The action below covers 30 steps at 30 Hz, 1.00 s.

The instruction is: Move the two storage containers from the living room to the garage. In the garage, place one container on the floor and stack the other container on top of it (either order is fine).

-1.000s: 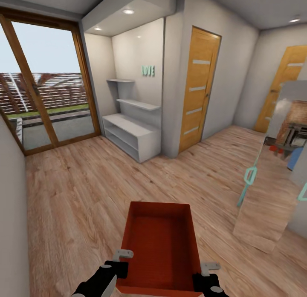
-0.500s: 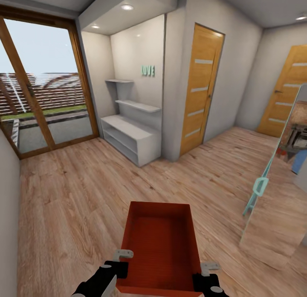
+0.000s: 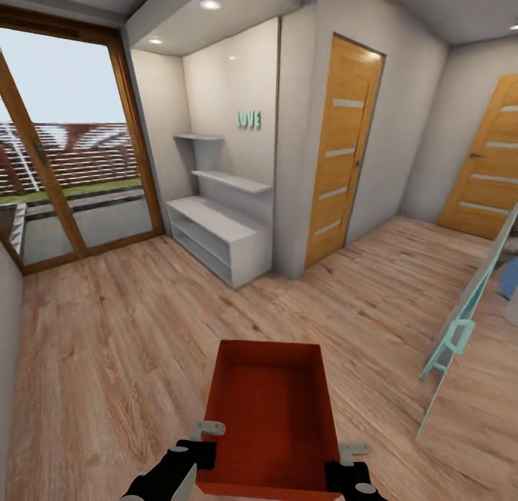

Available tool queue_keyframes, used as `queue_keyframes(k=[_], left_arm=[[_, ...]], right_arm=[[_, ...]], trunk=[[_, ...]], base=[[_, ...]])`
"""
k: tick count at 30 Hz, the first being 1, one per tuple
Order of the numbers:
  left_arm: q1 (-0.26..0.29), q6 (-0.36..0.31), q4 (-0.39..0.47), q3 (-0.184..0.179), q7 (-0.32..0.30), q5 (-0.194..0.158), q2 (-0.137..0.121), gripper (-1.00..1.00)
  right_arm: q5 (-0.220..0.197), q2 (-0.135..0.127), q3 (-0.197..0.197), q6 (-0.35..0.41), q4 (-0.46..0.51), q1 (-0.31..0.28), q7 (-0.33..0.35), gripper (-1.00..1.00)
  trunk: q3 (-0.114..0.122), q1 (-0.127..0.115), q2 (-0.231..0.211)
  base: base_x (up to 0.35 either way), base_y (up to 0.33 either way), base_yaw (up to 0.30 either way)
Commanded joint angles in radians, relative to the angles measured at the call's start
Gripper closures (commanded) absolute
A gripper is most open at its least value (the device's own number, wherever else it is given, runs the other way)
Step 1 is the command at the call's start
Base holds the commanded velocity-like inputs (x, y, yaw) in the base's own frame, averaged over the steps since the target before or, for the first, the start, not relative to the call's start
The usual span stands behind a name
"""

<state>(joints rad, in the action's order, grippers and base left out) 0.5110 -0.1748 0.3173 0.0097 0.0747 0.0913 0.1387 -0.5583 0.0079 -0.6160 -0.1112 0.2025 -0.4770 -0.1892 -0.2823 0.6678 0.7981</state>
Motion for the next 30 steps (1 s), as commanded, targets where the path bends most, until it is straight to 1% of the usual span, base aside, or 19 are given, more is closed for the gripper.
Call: queue_keyframes(k=[1, 6, 30], left_arm=[[0.0, -0.006, -0.001, -0.017, 0.008, -0.005, 0.0, 1.0], [0.0, -0.006, -0.001, -0.017, 0.008, -0.005, 0.0, 1.0], [0.0, -0.006, -0.001, -0.017, 0.008, -0.005, 0.0, 1.0]], right_arm=[[0.0, -0.005, 0.007, -0.007, 0.0, -0.002, -0.014, 1.0], [0.0, -0.003, 0.007, -0.006, 0.0, -0.001, -0.015, 1.0], [0.0, -0.005, 0.007, -0.007, 0.0, -0.001, -0.015, 1.0]], trunk=[[-0.001, 0.001, 0.001], [-0.001, 0.001, 0.001], [-0.001, 0.001, 0.001]], base=[[0.323, 0.0, -0.09], [0.323, 0.0, -0.182], [0.323, 0.0, -0.241]])
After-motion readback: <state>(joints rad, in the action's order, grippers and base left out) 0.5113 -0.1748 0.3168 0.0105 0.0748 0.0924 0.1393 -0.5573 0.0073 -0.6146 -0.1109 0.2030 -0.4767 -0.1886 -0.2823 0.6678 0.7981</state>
